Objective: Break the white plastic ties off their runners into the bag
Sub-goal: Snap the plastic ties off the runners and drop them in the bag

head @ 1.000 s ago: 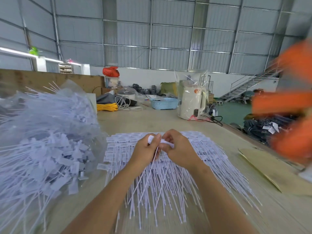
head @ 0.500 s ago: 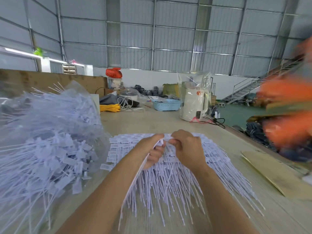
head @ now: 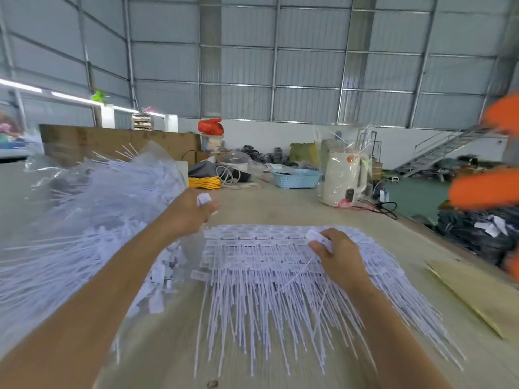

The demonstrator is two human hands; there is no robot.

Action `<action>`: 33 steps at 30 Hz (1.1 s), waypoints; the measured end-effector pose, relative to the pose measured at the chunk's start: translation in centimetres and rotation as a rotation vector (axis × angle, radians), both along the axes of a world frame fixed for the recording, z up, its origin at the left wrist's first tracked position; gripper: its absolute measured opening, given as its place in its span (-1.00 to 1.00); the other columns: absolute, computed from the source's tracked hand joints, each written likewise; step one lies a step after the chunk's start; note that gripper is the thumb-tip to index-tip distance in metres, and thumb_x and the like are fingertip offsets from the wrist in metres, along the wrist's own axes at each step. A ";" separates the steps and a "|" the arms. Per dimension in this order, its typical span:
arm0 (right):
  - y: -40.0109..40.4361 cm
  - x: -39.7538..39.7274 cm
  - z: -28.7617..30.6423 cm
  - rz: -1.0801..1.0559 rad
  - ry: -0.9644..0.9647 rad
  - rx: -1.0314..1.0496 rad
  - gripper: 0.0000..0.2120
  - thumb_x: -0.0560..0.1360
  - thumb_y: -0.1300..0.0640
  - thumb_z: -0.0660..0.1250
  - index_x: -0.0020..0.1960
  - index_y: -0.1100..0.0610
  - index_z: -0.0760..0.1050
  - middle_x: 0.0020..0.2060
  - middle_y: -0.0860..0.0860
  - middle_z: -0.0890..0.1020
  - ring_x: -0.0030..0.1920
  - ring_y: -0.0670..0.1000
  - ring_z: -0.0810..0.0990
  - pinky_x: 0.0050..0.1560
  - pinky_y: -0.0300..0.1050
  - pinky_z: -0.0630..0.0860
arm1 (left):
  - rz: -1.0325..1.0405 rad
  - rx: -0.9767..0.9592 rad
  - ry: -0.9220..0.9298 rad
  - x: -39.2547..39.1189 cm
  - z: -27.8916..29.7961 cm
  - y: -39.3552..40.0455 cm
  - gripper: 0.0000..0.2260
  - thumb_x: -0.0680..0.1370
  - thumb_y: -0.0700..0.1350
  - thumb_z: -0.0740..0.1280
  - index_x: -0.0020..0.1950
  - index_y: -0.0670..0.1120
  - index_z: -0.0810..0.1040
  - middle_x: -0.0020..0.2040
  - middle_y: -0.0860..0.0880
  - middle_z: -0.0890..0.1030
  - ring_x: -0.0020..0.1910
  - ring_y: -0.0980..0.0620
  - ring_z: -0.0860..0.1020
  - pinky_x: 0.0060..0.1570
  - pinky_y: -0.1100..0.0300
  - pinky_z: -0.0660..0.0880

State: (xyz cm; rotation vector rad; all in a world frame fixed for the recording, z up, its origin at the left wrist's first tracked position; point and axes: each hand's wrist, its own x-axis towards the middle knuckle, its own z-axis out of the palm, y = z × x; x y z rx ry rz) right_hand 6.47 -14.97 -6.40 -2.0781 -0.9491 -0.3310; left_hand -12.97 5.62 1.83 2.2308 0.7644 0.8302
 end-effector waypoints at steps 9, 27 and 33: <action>0.2 0.0 -0.1 -0.059 -0.063 -0.050 -0.65 0.55 0.07 0.28 0.27 0.21 0.46 0.14 0.22 0.51 0.12 0.20 0.48 -0.02 -0.14 0.31 | 0.164 0.429 0.327 -8.7 -2.5 6.8 -0.75 0.48 -0.04 0.43 -0.26 -0.07 0.41 -0.18 -0.15 0.46 -0.10 -0.15 0.47 -0.18 0.10 0.31; 0.0 -0.5 0.6 0.092 0.157 0.149 -0.78 0.58 0.25 0.19 0.20 0.20 0.48 0.05 0.20 0.55 -0.10 0.15 0.59 -0.19 -0.17 0.52 | 0.659 0.570 0.864 -3.8 -0.8 -1.1 -0.84 0.60 0.01 0.18 -0.05 -0.02 0.49 -0.12 0.01 0.51 0.12 -0.07 0.49 0.14 0.06 0.31; -0.2 -1.9 2.0 0.387 0.402 0.550 -0.80 0.50 0.43 0.25 0.00 0.22 0.57 -0.28 0.14 0.58 -0.41 -0.06 0.55 -0.35 -0.27 0.55 | -0.207 -0.007 -0.011 5.0 -3.5 -8.6 -0.59 0.54 0.18 0.25 0.21 -0.10 0.50 0.09 -0.03 0.59 0.06 0.01 0.56 0.02 0.17 0.49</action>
